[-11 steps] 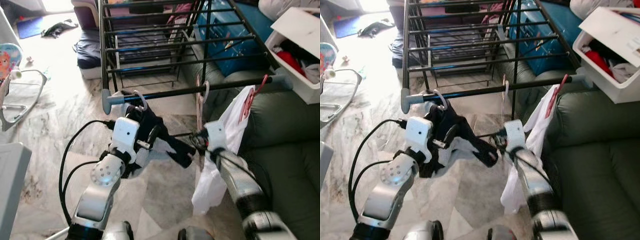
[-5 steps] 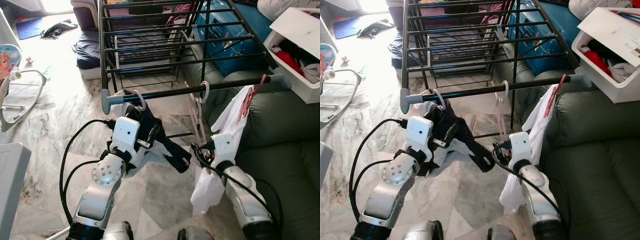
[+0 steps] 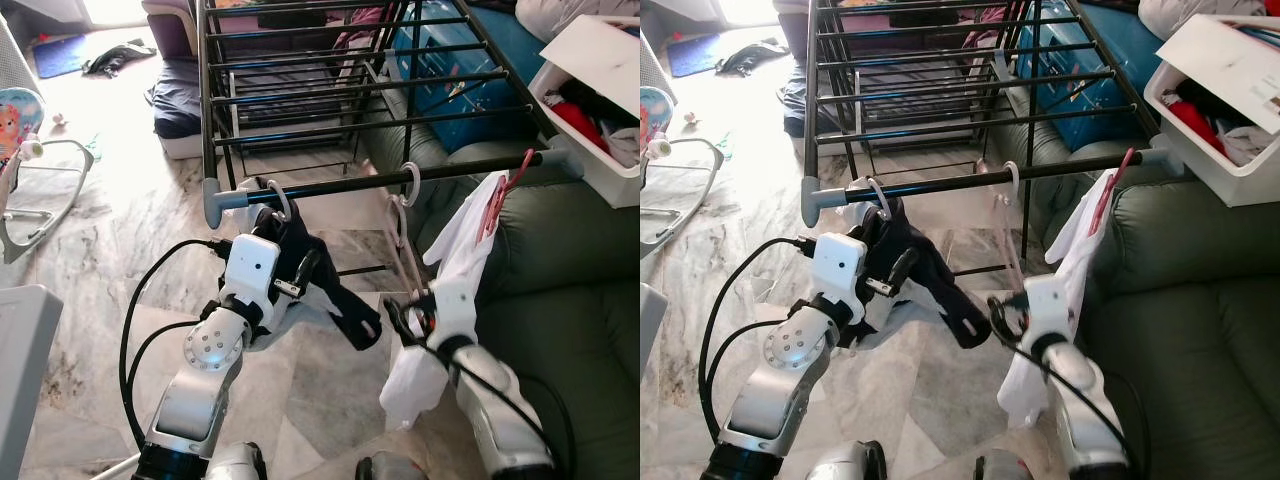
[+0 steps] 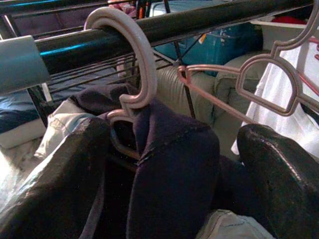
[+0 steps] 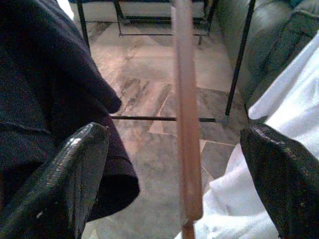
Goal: Hang hanger
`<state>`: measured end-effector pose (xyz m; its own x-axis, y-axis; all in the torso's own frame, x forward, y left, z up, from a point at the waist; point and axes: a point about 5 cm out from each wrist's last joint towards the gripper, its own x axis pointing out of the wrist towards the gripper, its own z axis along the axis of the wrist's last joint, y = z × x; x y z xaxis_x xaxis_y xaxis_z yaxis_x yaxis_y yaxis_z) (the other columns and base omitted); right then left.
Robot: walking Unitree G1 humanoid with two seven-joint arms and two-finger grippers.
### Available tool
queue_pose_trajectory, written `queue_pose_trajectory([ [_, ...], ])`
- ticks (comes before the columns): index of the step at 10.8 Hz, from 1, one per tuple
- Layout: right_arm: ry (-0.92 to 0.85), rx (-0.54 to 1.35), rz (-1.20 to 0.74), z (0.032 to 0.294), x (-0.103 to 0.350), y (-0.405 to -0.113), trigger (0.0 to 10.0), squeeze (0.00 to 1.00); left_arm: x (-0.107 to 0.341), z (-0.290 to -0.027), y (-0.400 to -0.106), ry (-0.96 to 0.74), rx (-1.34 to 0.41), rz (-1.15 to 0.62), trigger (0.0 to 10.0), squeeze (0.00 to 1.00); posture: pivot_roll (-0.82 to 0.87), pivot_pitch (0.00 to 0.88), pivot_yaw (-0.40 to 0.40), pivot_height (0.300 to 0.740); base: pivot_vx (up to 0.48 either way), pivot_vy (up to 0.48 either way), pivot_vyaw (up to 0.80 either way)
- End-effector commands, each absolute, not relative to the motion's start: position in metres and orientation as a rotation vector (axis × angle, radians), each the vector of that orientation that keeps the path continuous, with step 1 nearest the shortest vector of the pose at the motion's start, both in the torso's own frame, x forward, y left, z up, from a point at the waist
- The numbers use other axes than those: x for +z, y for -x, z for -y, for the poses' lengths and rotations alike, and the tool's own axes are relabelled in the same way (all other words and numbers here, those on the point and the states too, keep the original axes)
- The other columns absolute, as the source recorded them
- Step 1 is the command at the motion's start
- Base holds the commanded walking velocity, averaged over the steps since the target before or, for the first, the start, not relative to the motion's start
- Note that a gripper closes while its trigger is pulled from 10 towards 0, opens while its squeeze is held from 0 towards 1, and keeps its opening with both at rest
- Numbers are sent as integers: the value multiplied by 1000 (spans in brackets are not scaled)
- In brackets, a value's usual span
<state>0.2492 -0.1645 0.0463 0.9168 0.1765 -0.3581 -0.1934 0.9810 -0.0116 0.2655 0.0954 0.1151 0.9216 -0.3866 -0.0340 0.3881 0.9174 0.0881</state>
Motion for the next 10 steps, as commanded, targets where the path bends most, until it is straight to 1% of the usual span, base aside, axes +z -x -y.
queue_pose_trajectory([
  [1,43,171,-320,166,55,-249,10000,1000,113,-98,-263,-102,-388,-23,10000,0,-74,48,6,740,0,0,0],
  [6,8,151,-294,170,60,-235,10000,1000,112,-97,-261,-100,-394,-27,10000,0,-76,45,7,740,0,0,0],
  [10,-17,140,-195,168,77,-239,10000,1000,111,-98,-260,-90,-400,-36,10000,0,-74,53,6,740,0,0,0],
])
